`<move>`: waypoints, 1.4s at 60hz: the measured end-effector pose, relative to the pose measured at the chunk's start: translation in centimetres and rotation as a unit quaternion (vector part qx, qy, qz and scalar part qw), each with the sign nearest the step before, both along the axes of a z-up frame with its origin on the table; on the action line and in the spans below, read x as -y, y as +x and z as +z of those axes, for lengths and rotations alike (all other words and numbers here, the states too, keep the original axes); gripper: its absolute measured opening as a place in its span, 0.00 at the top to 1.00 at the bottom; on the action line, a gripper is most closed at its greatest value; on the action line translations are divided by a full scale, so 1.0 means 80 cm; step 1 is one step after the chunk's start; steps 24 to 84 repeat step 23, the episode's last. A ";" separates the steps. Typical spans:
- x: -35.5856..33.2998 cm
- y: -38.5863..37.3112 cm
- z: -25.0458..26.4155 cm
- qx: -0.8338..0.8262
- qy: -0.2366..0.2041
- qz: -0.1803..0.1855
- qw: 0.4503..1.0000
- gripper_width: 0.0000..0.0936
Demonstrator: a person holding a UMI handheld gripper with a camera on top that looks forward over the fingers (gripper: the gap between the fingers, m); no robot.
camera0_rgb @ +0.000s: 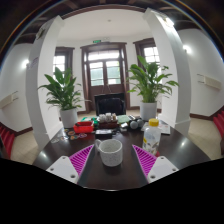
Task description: Pour water
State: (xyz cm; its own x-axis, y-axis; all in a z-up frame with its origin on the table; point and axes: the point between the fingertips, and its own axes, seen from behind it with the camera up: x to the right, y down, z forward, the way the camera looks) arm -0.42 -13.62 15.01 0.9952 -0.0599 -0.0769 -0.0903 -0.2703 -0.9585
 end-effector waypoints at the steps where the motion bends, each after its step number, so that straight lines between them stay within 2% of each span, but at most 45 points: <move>1: -0.001 -0.002 0.000 0.001 0.003 0.003 1.000 0.22; 16: 0.024 -0.038 0.055 0.043 0.016 0.022 0.999 0.22; 84: 0.027 -0.040 0.058 0.056 0.017 0.024 0.998 0.21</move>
